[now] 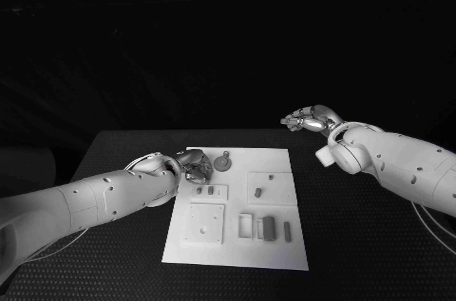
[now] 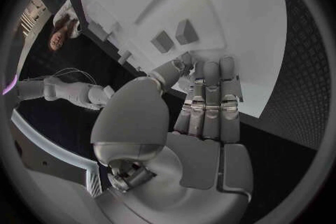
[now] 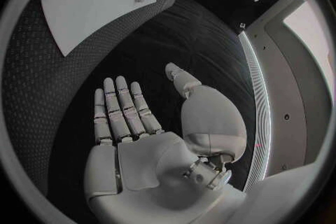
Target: Assemble the parts on the task board
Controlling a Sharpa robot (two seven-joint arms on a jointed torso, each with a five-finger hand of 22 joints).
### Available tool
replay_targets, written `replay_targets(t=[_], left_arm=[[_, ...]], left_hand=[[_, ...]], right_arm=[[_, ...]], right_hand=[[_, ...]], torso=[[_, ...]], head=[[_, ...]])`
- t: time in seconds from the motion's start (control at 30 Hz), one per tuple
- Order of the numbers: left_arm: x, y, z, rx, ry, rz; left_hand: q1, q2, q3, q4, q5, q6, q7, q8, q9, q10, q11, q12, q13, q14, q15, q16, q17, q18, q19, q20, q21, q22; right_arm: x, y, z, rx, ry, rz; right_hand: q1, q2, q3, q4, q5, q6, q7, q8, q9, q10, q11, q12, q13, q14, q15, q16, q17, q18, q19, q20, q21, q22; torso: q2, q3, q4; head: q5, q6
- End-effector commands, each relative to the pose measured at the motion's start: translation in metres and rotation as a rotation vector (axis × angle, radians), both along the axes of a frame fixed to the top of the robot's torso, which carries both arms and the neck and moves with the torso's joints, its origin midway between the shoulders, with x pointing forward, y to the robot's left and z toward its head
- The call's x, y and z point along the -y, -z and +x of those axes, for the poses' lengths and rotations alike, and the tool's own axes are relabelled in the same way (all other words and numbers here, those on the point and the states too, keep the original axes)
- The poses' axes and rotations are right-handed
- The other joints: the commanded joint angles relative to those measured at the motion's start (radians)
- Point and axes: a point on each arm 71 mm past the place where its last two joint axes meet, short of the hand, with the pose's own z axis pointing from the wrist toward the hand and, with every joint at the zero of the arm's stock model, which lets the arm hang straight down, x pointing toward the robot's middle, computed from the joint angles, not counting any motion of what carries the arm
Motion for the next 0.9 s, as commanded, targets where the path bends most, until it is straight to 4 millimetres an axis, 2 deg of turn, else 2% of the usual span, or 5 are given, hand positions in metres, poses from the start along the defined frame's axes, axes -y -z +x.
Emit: replay_targets(t=[0.03,0.43,0.7,0.77,0.9], left_arm=[[-0.004,0.009,-0.003,-0.046,-0.006,0.026],[-0.013,0.009,-0.002,-0.04,-0.029,0.034],[-0.027,0.008,0.001,-0.027,-0.06,0.043],[-0.032,0.007,0.002,-0.018,-0.073,0.038],[-0.048,0.002,0.005,0.019,-0.115,-0.007]], left_hand=[[0.002,-0.012,-0.01,0.0,0.001,-0.006,-0.002,-0.003,-0.001,-0.021,0.014,-0.007,0.0,0.003,0.004,0.004,0.004,0.027,0.005,0.005,-0.001,0.023],[0.002,-0.019,-0.014,0.0,0.001,-0.015,-0.002,-0.002,-0.003,-0.03,0.017,-0.01,0.002,0.001,0.006,0.01,0.017,0.03,0.007,0.007,0.003,0.024],[0.005,-0.019,-0.013,0.0,0.001,-0.015,0.001,0.0,-0.002,-0.035,0.018,-0.011,0.003,0.0,0.007,0.011,0.021,0.032,0.006,0.008,0.003,0.024],[0.006,-0.018,-0.012,0.0,0.001,-0.011,0.004,0.003,-0.002,-0.035,0.018,-0.01,0.004,0.0,0.007,0.012,0.024,0.032,0.007,0.008,0.004,0.024],[0.015,-0.01,-0.001,0.002,0.001,0.02,0.02,0.026,0.005,-0.018,0.012,0.001,0.013,0.005,0.002,0.015,0.035,0.035,0.013,0.006,0.011,0.024]], right_arm=[[-0.002,0.0,0.0,0.001,-0.018,0.003],[-0.001,0.0,0.0,0.001,-0.018,0.003],[-0.001,0.0,0.0,-0.003,-0.017,-0.002],[-0.001,0.001,-0.001,-0.003,-0.023,-0.017],[-0.001,0.002,-0.003,0.006,-0.051,-0.078]], right_hand=[[0.012,-0.002,-0.003,0.003,0.0,-0.008,0.075,0.006,-0.002,0.006,0.001,-0.006,-0.001,0.0,0.008,-0.005,-0.002,-0.013,0.003,-0.002,-0.006,0.002],[0.012,-0.002,-0.003,0.003,0.0,-0.008,0.075,0.006,-0.002,0.007,0.001,-0.007,-0.001,0.0,0.008,-0.006,-0.002,-0.013,0.003,-0.002,-0.007,0.003],[0.015,0.0,-0.002,0.002,0.0,-0.007,0.075,0.007,-0.002,0.007,0.001,-0.008,0.0,0.0,0.008,-0.006,-0.002,-0.012,0.005,-0.003,-0.007,0.004],[0.029,0.004,0.001,-0.009,0.0,-0.007,0.074,0.009,-0.002,0.009,0.0,-0.011,0.0,0.001,0.008,-0.006,-0.003,-0.011,0.011,-0.004,-0.01,0.008],[0.103,0.026,0.029,-0.072,0.001,0.01,0.066,0.022,-0.001,0.016,0.0,-0.018,0.0,0.013,0.005,-0.001,-0.003,-0.007,0.035,-0.004,-0.017,0.019]], torso=[[0.0,-0.0001,-0.0001],[0.0,-0.0005,0.0],[0.0,-0.0002,-0.0003],[0.0,-0.0002,-0.0001],[0.0,-0.0002,0.0001]], head=[[-0.001,0.0],[0.0,0.0],[0.0,0.001],[0.0,0.003],[-0.002,0.005]])
